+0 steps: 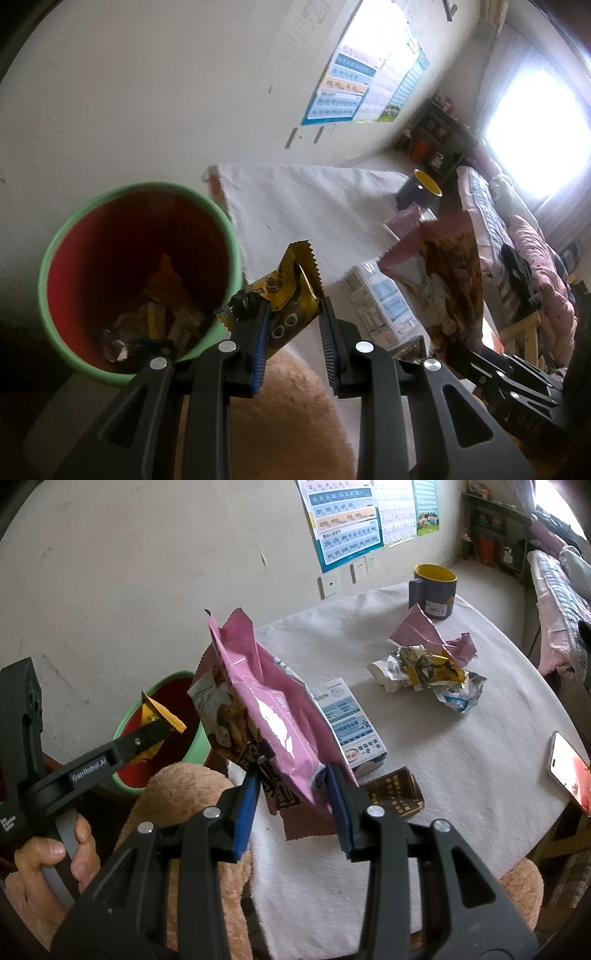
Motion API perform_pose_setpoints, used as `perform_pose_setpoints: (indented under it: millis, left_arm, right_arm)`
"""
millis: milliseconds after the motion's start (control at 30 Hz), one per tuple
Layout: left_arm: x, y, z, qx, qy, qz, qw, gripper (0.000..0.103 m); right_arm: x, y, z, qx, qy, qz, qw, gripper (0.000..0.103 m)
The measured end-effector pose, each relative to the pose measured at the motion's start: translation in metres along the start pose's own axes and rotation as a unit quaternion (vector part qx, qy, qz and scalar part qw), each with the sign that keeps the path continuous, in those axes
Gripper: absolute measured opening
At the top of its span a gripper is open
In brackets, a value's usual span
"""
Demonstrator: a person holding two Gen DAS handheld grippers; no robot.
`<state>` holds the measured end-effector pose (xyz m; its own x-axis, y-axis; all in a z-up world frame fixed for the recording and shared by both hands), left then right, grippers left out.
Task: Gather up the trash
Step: 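Carry the yellow wrapper over the red bin with the left gripper, then release the yellow wrapper into the bin with the left gripper while the right drops the pink bag in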
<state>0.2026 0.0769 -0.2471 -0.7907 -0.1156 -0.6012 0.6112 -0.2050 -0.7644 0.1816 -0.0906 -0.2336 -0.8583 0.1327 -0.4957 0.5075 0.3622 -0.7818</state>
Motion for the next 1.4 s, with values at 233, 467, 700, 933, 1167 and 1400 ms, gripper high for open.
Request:
perform_pose_setpoints:
  millis: [233, 467, 700, 933, 1167, 1400]
  left_arm:
    - [-0.003, -0.005, -0.03, -0.019, -0.031, 0.008, 0.9993, 0.024]
    - [0.0, 0.0, -0.028, -0.013, -0.031, 0.004, 0.9994, 0.024]
    - [0.0, -0.003, -0.054, -0.028, -0.056, 0.011, 0.998, 0.024]
    - [0.004, -0.006, -0.089, -0.051, -0.092, 0.017, 0.9943, 0.024]
    - [0.009, -0.006, -0.117, -0.067, -0.12, 0.02, 0.9903, 0.024]
    - [0.016, -0.002, -0.136, -0.078, -0.145, 0.019, 0.9862, 0.025]
  right_arm:
    - [0.003, 0.004, -0.007, -0.002, -0.007, -0.005, 1.0, 0.036]
    - [0.003, 0.01, -0.025, -0.009, -0.025, -0.013, 1.0, 0.036]
    - [-0.001, 0.022, -0.054, -0.026, -0.046, -0.022, 0.998, 0.036]
    - [0.004, 0.035, -0.086, -0.038, -0.077, -0.037, 0.996, 0.036]
    - [0.002, 0.048, -0.112, -0.053, -0.093, -0.048, 0.993, 0.036]
    - [0.004, 0.062, -0.146, -0.071, -0.12, -0.061, 0.988, 0.036]
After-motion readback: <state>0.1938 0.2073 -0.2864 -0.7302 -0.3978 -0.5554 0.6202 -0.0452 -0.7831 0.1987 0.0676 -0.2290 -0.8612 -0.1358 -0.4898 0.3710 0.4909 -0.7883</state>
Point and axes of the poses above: each gripper's, at about its wrist camera, not at the fingertips, and y roughly the way its jaws point, z to its right, x to its underside, the point moved 10 cm from there along y, roughly the way its jaws point, and after that the axes turned 10 degrees about y, right-handed, at the moved point
